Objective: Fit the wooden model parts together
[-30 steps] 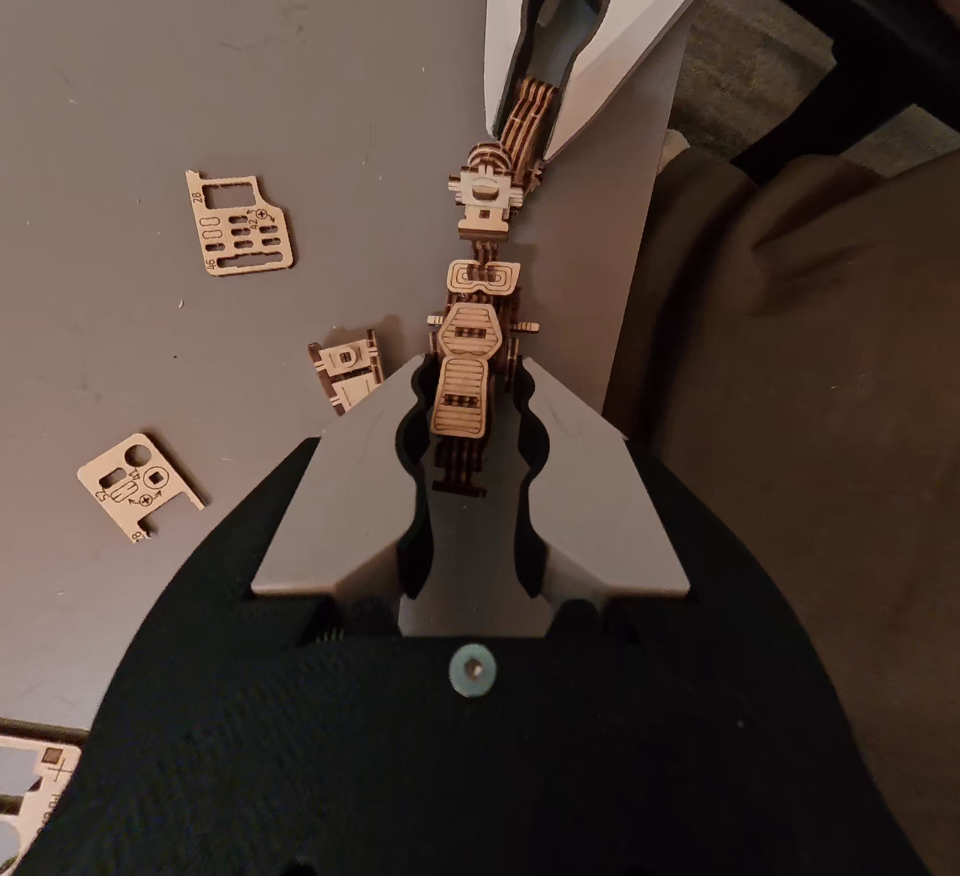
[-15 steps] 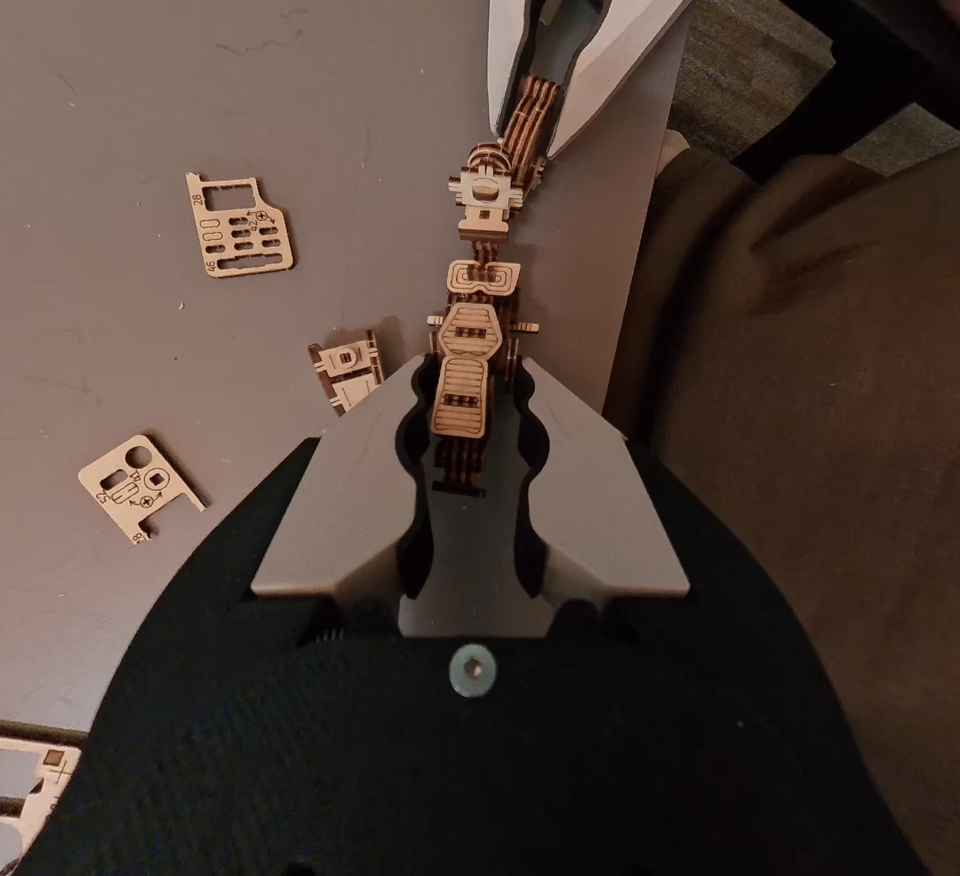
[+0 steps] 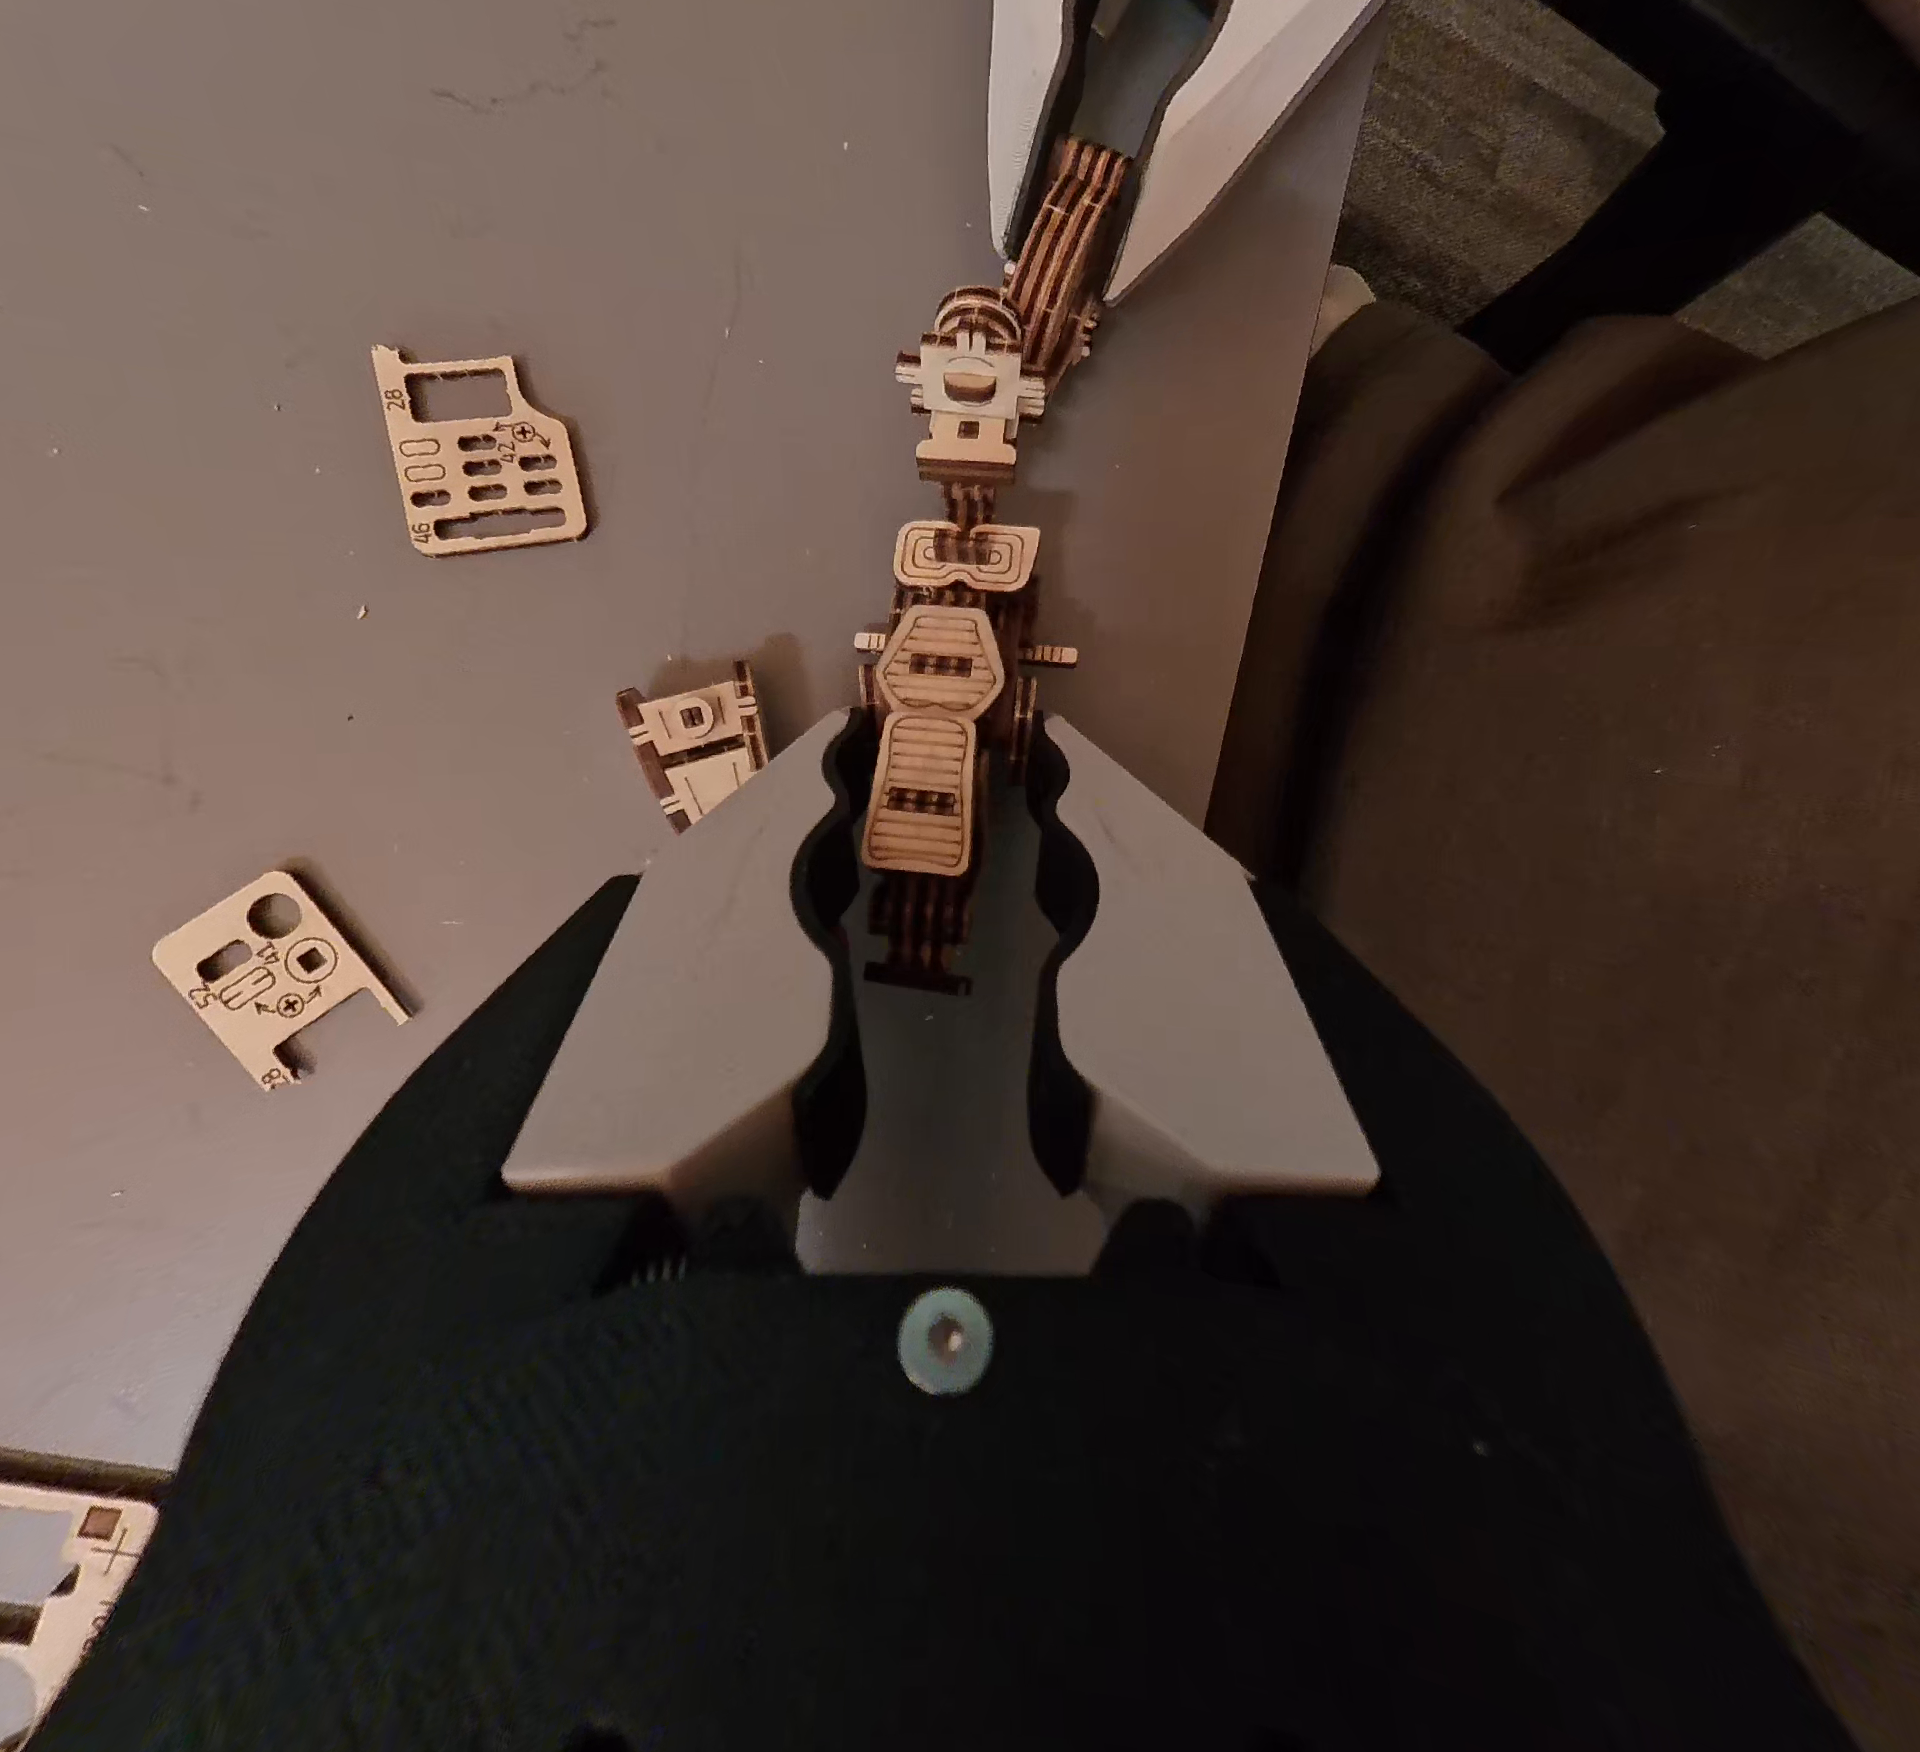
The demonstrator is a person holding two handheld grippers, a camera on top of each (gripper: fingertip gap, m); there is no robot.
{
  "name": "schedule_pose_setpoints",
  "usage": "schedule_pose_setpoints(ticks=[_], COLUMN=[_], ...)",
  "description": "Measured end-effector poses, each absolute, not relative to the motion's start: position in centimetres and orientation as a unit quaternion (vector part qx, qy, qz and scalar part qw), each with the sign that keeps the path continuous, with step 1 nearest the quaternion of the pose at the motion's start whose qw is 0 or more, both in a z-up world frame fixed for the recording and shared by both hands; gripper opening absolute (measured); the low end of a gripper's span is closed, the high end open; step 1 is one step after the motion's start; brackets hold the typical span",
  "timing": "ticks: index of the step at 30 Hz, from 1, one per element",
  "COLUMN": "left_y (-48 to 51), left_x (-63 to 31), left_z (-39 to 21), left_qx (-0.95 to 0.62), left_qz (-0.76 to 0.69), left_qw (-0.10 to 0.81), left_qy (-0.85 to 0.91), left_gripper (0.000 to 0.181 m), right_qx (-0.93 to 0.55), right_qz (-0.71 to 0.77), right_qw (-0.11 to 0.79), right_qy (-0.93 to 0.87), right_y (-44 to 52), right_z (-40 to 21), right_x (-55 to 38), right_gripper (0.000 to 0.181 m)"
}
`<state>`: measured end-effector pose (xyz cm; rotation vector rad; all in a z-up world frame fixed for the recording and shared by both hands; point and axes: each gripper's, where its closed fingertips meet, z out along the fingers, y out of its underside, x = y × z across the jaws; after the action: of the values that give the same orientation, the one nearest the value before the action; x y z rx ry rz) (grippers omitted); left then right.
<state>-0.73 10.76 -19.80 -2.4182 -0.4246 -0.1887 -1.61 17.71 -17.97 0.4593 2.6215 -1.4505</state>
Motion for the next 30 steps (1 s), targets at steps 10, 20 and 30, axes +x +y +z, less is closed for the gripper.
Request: schedule_pose_setpoints(ticks=[10,20,30], left_y=[10.8,10.9,10.8], left_x=[-0.8,-0.8,-0.8], left_z=[-19.8,-19.8,-19.8], left_qx=[-0.925,-0.924,-0.92], left_qz=[-0.071,-0.073,-0.086], left_qw=[0.335,0.338,0.347], left_qy=[-0.163,-0.163,-0.158], left_gripper=[0.027,0.027,0.027], right_qx=[0.148,0.136,0.133], right_qz=[-0.478,-0.48,-0.481], right_qw=[0.051,0.039,0.035], right_qy=[0.864,0.866,0.866], right_y=[17.6,16.9,16.7], right_z=[-18.0,-17.9,-17.9], right_x=[-1.6,-1.5,-1.5], right_gripper=[0.014,0.014,0.014])
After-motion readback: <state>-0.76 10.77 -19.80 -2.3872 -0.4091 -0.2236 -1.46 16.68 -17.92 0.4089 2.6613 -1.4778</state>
